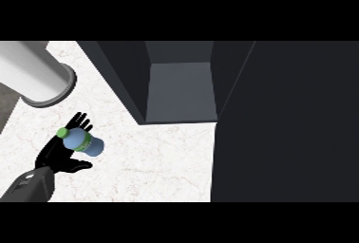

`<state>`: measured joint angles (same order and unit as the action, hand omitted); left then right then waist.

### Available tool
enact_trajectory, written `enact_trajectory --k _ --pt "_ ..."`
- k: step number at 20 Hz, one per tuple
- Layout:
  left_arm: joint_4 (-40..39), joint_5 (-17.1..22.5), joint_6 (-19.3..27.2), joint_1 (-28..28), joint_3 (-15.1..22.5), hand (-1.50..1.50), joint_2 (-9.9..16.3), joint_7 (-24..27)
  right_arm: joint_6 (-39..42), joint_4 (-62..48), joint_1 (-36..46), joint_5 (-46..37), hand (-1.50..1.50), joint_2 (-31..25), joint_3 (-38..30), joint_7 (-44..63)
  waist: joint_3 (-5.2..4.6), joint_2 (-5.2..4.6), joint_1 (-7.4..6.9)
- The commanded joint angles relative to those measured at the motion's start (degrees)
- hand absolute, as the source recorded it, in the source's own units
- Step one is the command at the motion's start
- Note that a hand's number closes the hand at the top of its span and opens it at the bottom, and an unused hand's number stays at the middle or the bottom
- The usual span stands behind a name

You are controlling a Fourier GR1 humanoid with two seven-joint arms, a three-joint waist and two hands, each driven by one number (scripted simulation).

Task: Pick up the bottled water, place it into the cabinet and close the cabinet

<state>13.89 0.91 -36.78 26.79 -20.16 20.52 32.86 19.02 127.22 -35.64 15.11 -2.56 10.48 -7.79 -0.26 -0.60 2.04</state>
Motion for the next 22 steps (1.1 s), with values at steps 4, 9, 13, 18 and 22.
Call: enact_trajectory --k 4,9,13,18,22 --pt "-1.7 1.7 -10.7 1.5 -0.4 -1.5 -2.2 1.8 -2.1 -2.2 3.9 -0.2 -1.5 1.2 -1.0 1.0 0.05 -0.01 -0.72" --pt "-2.6 2.3 -11.3 1.0 -0.6 -1.5 -3.9 0.9 -0.5 0.1 1.2 0.5 -1.5 -0.2 0.1 1.7 -0.01 -0.06 -0.18" --pt "-2.2 2.8 -14.4 1.3 -0.6 -1.5 -3.8 0.0 0.3 -2.4 1.1 0.1 -1.5 0.0 -0.4 -0.7 -0.05 -0.21 0.07" --pt "-0.8 2.7 -13.6 2.8 0.1 -1.5 -5.5 -0.9 -0.3 -2.0 0.7 -1.4 -1.5 0.4 1.8 0.4 0.01 0.0 0.0" --pt "1.4 0.9 -14.3 0.4 2.4 1.5 -6.9 1.9 -0.7 -2.4 1.2 -0.9 -1.5 0.5 0.8 0.1 0.06 0.13 -0.44"
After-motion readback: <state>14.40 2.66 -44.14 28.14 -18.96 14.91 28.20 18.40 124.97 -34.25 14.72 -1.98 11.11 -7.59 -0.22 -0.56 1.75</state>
